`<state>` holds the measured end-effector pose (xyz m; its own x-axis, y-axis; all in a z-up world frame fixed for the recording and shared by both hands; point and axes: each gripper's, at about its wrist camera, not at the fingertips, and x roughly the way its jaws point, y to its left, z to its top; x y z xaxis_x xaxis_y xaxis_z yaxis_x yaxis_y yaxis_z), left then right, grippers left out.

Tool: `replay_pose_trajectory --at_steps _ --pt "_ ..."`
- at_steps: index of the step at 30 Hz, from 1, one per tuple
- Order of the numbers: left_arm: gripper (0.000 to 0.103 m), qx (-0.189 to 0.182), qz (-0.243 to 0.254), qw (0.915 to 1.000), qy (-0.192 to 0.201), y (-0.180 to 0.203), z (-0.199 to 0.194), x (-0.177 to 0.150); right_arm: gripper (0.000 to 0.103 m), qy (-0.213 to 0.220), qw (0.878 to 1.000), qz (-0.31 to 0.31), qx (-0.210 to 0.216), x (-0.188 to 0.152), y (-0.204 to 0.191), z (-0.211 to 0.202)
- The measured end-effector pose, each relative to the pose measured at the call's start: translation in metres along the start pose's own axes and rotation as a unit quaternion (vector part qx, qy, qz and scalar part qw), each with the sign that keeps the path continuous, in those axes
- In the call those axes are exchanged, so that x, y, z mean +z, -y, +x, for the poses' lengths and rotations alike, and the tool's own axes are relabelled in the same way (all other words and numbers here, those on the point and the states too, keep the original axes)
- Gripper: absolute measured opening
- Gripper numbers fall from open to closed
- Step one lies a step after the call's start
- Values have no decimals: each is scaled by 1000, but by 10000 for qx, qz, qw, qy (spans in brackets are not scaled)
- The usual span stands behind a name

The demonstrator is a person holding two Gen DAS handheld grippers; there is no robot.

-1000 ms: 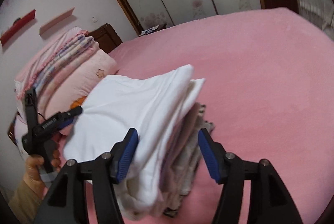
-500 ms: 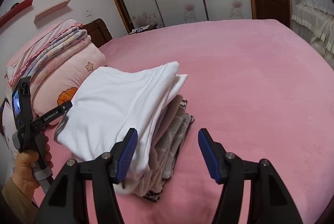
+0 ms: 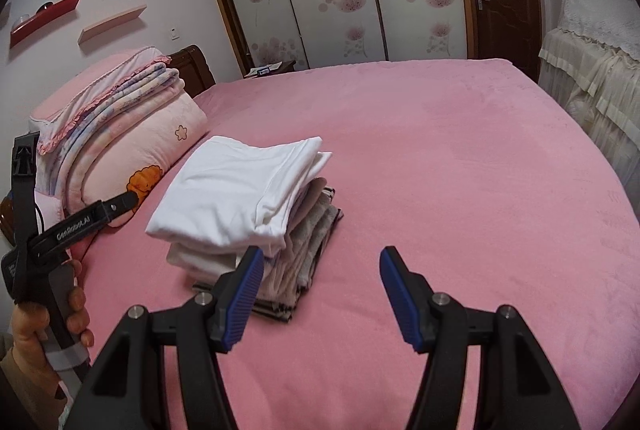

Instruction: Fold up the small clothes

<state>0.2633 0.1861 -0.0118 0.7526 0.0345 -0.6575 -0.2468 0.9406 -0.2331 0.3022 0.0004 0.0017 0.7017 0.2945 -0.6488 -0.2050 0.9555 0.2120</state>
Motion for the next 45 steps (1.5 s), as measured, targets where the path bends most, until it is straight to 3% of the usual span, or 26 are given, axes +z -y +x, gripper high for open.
replay_pose_trajectory --at_steps 3,7,17,27,34,45 --pt "102 -192 72 9998 34 28 -40 -26 61 35 10000 16 -60 -13 8 -35" --pt "102 -536 94 9985 17 55 -76 -52 61 35 9999 77 -119 -32 23 -74" --pt "102 -157 1025 9946 -63 123 -145 -138 61 59 9979 322 -556 -87 60 -143" --pt "102 -234 1162 9929 -4 143 -192 -179 68 227 9946 556 -845 -133 74 -193" --pt "102 -11 1399 9902 9 152 -199 -195 69 200 9938 488 -982 -147 75 -206" --pt "102 -121 1295 9908 -376 151 -183 -206 69 101 9937 453 -1018 -160 74 -203"
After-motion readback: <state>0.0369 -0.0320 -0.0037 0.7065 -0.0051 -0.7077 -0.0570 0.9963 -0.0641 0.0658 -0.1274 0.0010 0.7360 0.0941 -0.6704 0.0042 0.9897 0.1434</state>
